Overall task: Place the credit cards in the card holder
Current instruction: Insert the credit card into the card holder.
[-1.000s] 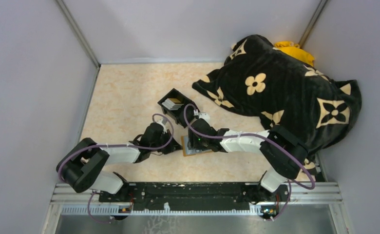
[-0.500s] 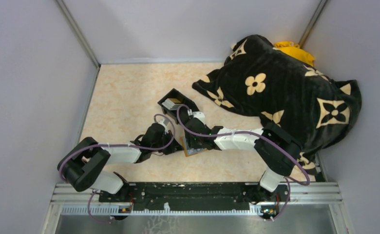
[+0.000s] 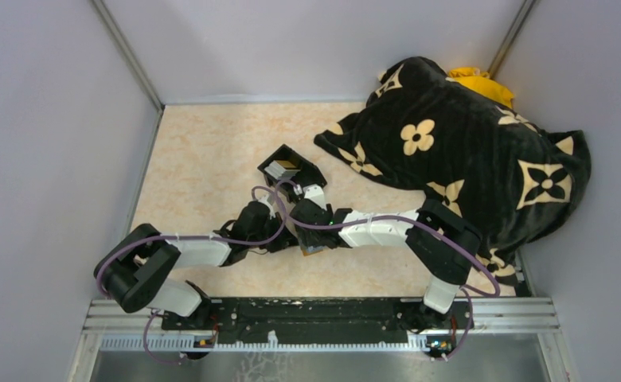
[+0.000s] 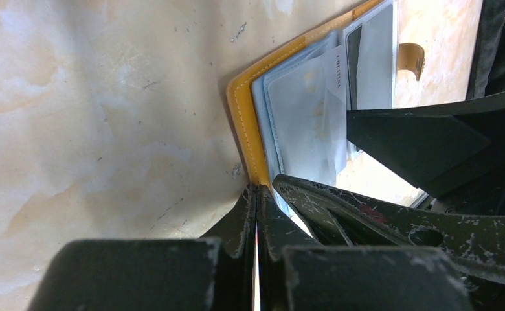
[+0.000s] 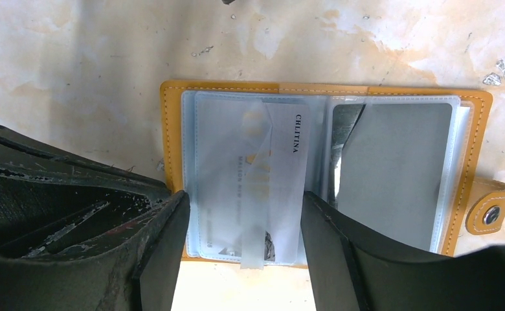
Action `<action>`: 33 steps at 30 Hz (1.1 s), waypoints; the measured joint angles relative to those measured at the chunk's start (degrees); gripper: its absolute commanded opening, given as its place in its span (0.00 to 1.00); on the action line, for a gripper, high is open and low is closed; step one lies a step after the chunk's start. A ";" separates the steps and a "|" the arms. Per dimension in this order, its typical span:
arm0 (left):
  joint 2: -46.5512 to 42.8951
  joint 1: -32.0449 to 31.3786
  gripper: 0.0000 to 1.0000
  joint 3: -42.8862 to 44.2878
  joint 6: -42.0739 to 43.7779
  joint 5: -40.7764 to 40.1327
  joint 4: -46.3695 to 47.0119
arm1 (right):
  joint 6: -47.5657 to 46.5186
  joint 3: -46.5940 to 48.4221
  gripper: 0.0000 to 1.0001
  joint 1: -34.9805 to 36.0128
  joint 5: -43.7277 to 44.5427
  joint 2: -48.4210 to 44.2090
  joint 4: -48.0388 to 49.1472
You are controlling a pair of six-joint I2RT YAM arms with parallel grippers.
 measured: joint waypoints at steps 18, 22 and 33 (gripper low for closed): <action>-0.68 -0.42 0.01 -0.74 -1.95 -2.38 1.27 | -0.20 -0.13 0.66 0.83 1.84 -1.16 -3.93; -0.87 -0.42 0.01 -0.79 -2.10 -2.78 1.25 | -0.20 -0.13 0.68 0.94 2.73 -1.44 -4.79; -0.90 -0.42 0.00 -1.09 -2.73 -3.13 1.22 | -0.20 -0.15 0.67 0.94 5.33 -5.35 -7.32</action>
